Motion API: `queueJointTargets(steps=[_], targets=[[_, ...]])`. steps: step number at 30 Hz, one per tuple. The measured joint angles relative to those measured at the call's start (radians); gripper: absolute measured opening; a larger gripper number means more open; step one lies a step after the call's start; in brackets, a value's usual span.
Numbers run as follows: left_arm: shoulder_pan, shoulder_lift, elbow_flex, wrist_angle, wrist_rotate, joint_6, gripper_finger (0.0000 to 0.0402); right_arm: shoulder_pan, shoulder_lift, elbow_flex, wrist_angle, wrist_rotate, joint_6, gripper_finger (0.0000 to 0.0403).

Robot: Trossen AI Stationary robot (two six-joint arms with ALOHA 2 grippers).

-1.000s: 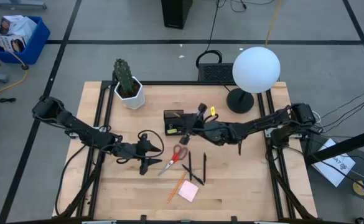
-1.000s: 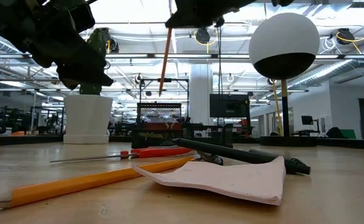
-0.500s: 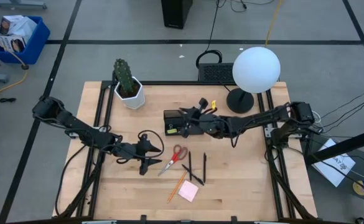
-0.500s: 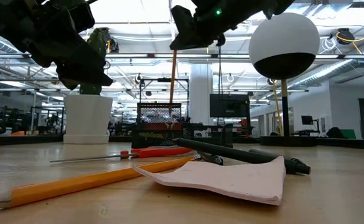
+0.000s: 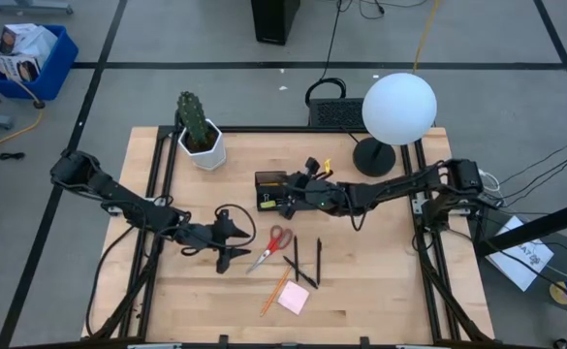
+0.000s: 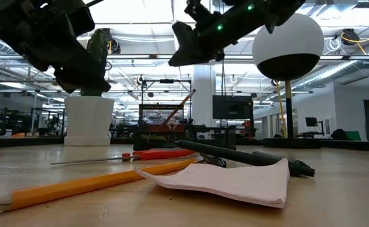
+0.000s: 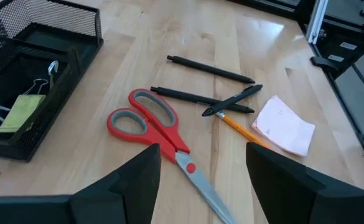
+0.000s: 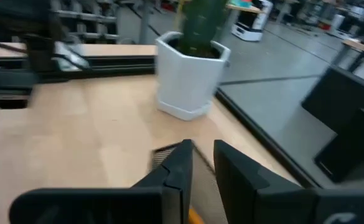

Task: Pick and place office supplies into organizer
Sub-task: Put the middle black pen into the top left of the desk organizer

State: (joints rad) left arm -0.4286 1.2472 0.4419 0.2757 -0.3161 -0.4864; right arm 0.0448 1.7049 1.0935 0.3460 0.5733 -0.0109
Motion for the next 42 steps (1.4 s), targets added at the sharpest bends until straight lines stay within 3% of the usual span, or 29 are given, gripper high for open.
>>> queueJointTargets(steps=[6,11,18,27,33,42], targets=[[0.0,0.0,0.0,-0.014,0.0,-0.003,0.0241,0.092,-0.032,0.0,0.003,-0.019,0.008,0.0054],[0.0,0.0,0.0,-0.015,0.0,-0.002,0.0241,0.188,-0.038,0.0,-0.025,-0.089,0.116,0.0054],[0.0,0.0,0.0,-0.018,0.001,-0.02,0.0241,0.333,-0.038,0.0,-0.21,-0.084,0.336,0.0054],[0.0,0.0,0.0,-0.016,0.001,-0.017,0.0241,0.437,-0.027,-0.001,-0.488,-0.211,0.706,0.0054],[0.0,0.0,0.0,-0.013,0.001,-0.016,0.0241,0.476,-0.022,0.0,-0.454,-0.334,0.768,0.0058],[-0.005,0.0,0.0,-0.013,0.004,-0.019,0.0241,0.494,0.071,0.0,-0.444,-0.335,0.772,0.0082]])
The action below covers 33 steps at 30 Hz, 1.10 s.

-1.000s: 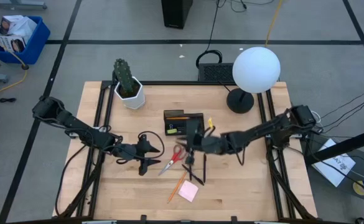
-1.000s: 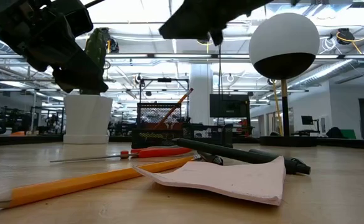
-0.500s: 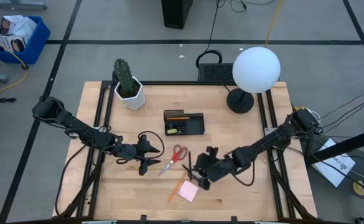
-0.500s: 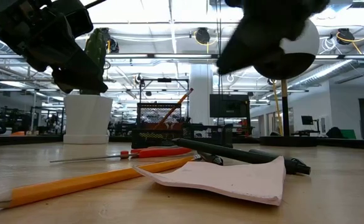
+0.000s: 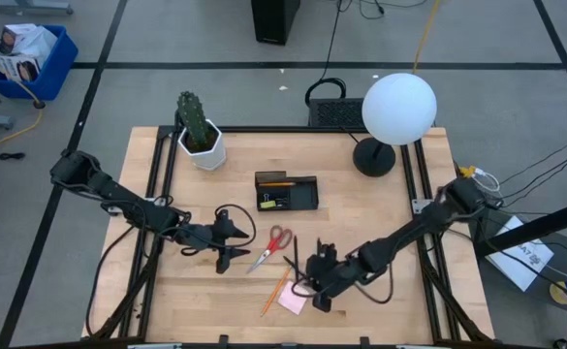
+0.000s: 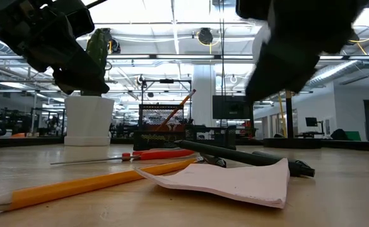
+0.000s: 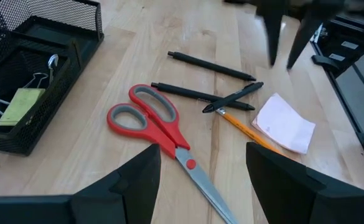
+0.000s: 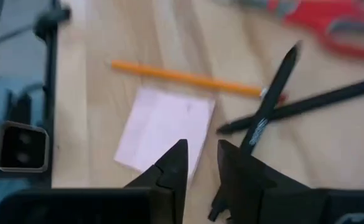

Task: Pick and place office supplies into organizer
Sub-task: Put the middle black pen into the top left of the desk organizer

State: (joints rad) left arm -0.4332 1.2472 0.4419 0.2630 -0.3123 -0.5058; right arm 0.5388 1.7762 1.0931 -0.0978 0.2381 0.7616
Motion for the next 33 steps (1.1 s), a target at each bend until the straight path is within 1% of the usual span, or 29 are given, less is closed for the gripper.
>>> queueJointTargets(steps=[2,5,8,11,13,17,21,23,26,30,33], targets=[[-0.002,0.0,0.0,0.0,0.0,0.001,0.0241,0.0,0.044,0.0,0.012,-0.035,0.005,0.0088],[-0.006,0.0,0.0,0.0,0.0,0.003,0.0241,-0.007,0.081,0.0,0.006,-0.058,0.054,0.0093],[-0.008,0.0,0.0,0.001,0.0,0.006,0.0241,-0.016,0.068,0.0,0.013,-0.06,0.117,0.0092],[-0.008,0.0,0.0,0.002,0.0,0.005,0.0241,-0.016,0.041,0.0,0.022,-0.058,0.099,0.009],[-0.008,0.0,0.0,0.002,0.0,0.005,0.0241,-0.002,0.028,0.0,0.03,-0.084,0.096,0.009],[-0.008,0.0,0.0,0.001,0.0,0.005,0.0241,0.029,0.027,0.0,0.126,-0.135,0.098,0.0095],[-0.016,0.0,0.0,0.002,0.0,0.006,0.0241,0.025,0.027,0.0,0.198,-0.138,0.113,0.0095],[-0.017,0.0,0.0,0.002,0.0,0.006,0.0241,0.015,0.027,0.0,0.179,-0.135,0.145,0.0096],[-0.017,0.0,0.0,0.002,-0.001,0.005,0.0241,0.016,0.031,0.0,0.151,-0.109,0.151,0.01],[-0.017,0.0,0.0,0.003,-0.001,0.004,0.0241,0.018,0.032,0.005,0.134,-0.112,0.161,0.0111],[-0.017,0.0,0.0,0.003,-0.002,0.003,0.0241,0.007,0.03,0.015,0.034,-0.108,0.168,0.0119]])
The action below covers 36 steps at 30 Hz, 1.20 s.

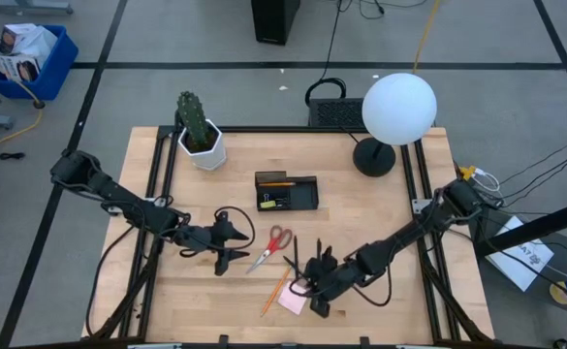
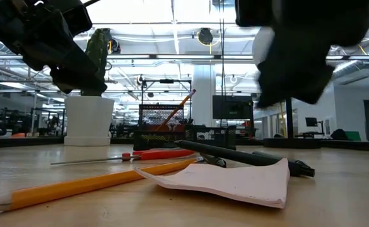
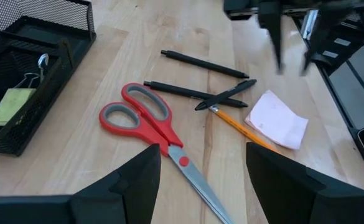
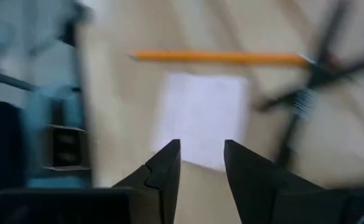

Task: Pick and place office supplies into organizer
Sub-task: Put the middle black pen into the top left of the desk organizer

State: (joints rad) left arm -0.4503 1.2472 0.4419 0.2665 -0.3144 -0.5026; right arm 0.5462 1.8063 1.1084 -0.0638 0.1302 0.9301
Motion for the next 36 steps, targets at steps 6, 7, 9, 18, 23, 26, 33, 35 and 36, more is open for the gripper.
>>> queueJointTargets(steps=[6,7,9,18,23,26,33,35,36], targets=[[0.0,0.0,0.0,0.0,-0.002,0.0,0.0241,-0.039,0.007,0.0,-0.198,-0.001,0.072,0.0115],[0.0,0.0,0.0,0.0,-0.002,0.0,0.0241,-0.042,0.008,0.0,-0.195,-0.001,0.06,0.0113],[0.0,0.0,0.0,0.0,-0.002,0.0,0.0241,-0.043,0.008,0.0,-0.163,0.002,0.039,0.011],[0.0,0.0,0.0,0.0,-0.003,0.003,0.0241,-0.04,0.011,0.037,-0.176,0.03,0.022,0.0109],[0.0,0.0,0.0,0.001,-0.007,0.003,0.0241,-0.025,0.067,0.147,-0.214,0.03,-0.004,0.0109],[0.0,0.0,0.0,0.007,-0.007,0.003,0.0241,-0.009,0.135,0.272,-0.319,0.037,-0.032,0.0109],[-0.001,0.0,0.0,0.004,-0.003,0.001,0.0241,0.014,0.271,0.487,-0.729,0.153,-0.06,0.0109],[-0.001,0.0,0.0,-0.002,-0.001,-0.004,0.0241,0.008,0.271,0.487,-0.735,0.152,-0.037,0.0109],[-0.003,0.0,0.0,-0.005,-0.001,-0.006,0.0241,0.003,0.269,0.487,-0.73,0.142,-0.038,0.0109]])
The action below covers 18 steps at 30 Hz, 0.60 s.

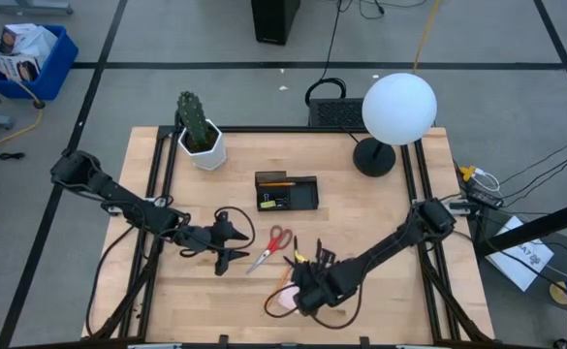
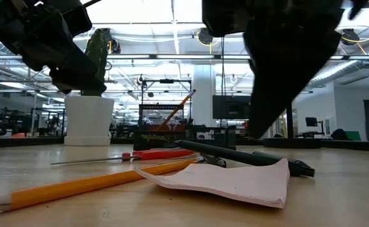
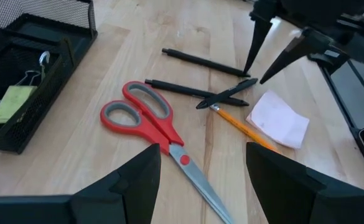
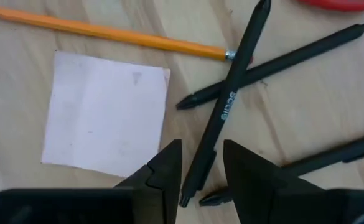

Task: Pick and place office supplies into organizer
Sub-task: Put the middle black pen into the top left of the desk organizer

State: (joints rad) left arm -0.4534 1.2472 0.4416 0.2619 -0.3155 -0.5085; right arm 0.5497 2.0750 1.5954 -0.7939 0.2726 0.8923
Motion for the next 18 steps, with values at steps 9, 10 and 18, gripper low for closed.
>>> queueJointTargets(steps=[9,10,18], targets=[[-0.008,0.0,0.0,-0.003,0.001,0.005,0.0241,-0.013,0.0,-0.01,0.01,-0.008,-0.022,0.0109],[-0.008,0.0,0.0,-0.003,0.001,0.005,0.0241,-0.013,0.0,-0.013,0.011,-0.008,-0.022,0.0109],[-0.008,0.0,0.0,-0.003,0.001,0.006,0.0241,-0.013,0.001,-0.067,0.059,-0.012,-0.015,0.0109]])
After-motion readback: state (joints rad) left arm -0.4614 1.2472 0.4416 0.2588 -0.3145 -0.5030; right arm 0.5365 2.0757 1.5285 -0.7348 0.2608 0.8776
